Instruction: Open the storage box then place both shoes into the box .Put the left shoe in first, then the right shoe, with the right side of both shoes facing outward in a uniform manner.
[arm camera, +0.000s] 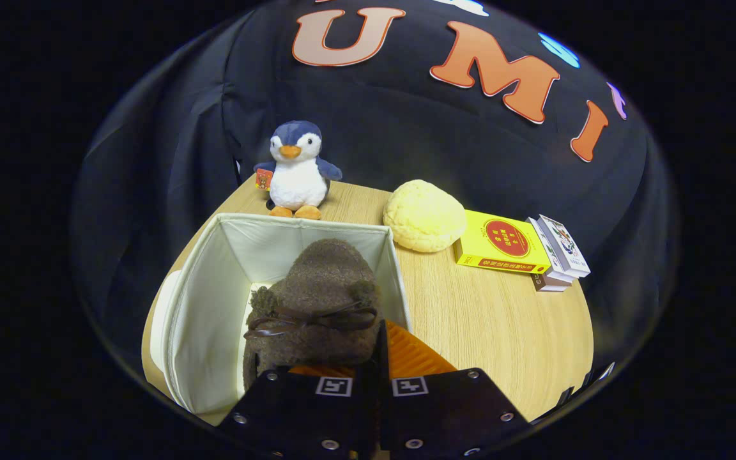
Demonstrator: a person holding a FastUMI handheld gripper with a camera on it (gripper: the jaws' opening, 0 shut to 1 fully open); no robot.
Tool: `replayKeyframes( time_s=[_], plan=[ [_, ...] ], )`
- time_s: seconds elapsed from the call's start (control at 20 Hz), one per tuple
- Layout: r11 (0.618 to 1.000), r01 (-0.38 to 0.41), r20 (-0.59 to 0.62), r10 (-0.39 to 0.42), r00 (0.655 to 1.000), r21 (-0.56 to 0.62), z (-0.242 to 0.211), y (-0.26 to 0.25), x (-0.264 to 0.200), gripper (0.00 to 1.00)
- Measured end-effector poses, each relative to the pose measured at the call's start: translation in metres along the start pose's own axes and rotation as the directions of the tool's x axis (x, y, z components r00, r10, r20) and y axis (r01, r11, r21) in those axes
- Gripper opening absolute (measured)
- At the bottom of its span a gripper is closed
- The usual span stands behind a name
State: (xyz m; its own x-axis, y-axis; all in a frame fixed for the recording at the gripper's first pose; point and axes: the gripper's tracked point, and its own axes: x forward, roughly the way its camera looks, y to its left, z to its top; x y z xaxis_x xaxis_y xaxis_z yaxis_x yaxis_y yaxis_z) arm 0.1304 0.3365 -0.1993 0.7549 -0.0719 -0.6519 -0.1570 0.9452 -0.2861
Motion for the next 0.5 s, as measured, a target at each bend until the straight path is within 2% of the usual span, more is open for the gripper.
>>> replayKeyframes(
  time_s=[0.15,0.3,0.4,0.45,0.5],
  plan=[
    [1.000,-0.030,-0.023,0.030,0.999,0.001,-0.006,0.004,-0.008,0.34],
    [0.998,-0.059,0.013,0.059,0.998,0.004,0.000,0.007,-0.022,0.59],
    [0.999,-0.049,0.069,0.049,0.996,-0.001,0.015,0.000,-0.036,0.80],
    [0.999,-0.037,0.092,0.037,0.995,-0.006,0.022,-0.007,-0.042,0.94],
    [0.999,-0.036,0.108,0.036,0.994,-0.002,0.026,-0.012,-0.048,0.98]
  ],
)
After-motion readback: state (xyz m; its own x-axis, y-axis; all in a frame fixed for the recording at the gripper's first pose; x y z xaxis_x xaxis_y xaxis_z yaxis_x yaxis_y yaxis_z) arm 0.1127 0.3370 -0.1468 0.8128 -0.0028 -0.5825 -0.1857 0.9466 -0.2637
